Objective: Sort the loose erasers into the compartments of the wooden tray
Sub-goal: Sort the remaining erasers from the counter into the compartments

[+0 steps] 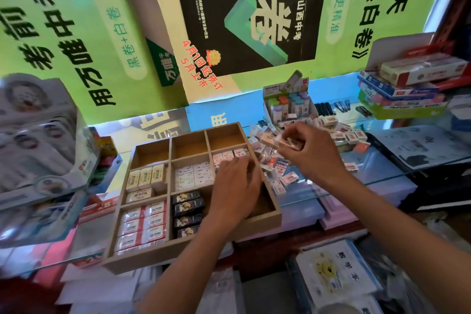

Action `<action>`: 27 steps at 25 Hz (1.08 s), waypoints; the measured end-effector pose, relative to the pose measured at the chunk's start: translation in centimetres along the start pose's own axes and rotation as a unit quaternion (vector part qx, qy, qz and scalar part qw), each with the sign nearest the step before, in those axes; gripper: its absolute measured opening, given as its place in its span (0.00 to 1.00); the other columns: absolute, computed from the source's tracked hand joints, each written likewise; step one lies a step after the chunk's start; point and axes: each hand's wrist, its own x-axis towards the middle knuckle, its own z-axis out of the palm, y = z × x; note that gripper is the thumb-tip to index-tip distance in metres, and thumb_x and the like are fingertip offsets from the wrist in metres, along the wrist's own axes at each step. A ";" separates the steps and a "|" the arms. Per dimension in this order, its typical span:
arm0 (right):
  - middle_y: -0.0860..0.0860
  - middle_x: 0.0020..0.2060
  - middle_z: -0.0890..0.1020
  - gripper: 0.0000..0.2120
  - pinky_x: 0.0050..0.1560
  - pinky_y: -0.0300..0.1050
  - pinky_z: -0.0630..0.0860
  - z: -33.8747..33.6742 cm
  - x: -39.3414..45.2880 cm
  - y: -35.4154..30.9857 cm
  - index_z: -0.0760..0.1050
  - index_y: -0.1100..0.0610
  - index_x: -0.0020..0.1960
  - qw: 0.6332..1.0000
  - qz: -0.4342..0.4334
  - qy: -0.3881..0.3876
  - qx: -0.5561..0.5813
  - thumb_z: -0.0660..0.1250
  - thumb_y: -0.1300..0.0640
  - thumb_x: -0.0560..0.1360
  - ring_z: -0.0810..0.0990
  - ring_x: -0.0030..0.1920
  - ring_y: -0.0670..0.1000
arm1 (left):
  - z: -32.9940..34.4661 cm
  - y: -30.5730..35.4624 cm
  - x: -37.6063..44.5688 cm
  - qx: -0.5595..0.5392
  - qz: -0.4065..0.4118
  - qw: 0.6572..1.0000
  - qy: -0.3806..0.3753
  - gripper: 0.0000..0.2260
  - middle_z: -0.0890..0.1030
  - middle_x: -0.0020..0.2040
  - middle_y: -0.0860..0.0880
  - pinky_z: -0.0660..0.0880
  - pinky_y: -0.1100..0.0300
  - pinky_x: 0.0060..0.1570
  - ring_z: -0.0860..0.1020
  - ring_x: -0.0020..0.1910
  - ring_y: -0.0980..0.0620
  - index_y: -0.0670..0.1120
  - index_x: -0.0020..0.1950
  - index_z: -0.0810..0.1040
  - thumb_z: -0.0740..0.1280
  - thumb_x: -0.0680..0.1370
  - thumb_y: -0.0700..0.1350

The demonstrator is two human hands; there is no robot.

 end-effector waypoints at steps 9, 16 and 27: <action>0.42 0.47 0.81 0.13 0.44 0.40 0.78 8.5 -3.8 -9.5 0.73 0.42 0.45 0.991 -0.072 -0.089 0.064 0.77 0.46 0.69 0.80 0.49 0.43 | -9.7 -5.4 -4.0 -0.396 -0.212 0.879 0.157 0.05 0.84 0.47 0.49 0.81 0.59 0.39 0.83 0.45 0.51 0.49 0.53 0.81 0.66 0.81 0.43; 0.42 0.49 0.80 0.13 0.39 0.29 0.77 14.1 -4.5 -13.1 0.74 0.48 0.51 0.975 -0.103 -0.188 0.067 0.75 0.58 0.73 0.79 0.42 0.38 | -14.5 -17.5 -6.4 -0.407 -0.318 0.813 0.269 0.09 0.85 0.51 0.45 0.79 0.51 0.49 0.83 0.44 0.50 0.46 0.59 0.79 0.69 0.79 0.41; 0.44 0.49 0.79 0.11 0.45 0.34 0.77 20.4 -2.2 -15.8 0.72 0.46 0.49 0.957 -0.104 -0.272 0.008 0.74 0.52 0.74 0.80 0.49 0.44 | -13.3 -20.8 -7.7 -0.399 -0.296 0.836 0.236 0.11 0.85 0.50 0.46 0.80 0.59 0.45 0.83 0.42 0.54 0.43 0.62 0.79 0.68 0.80 0.43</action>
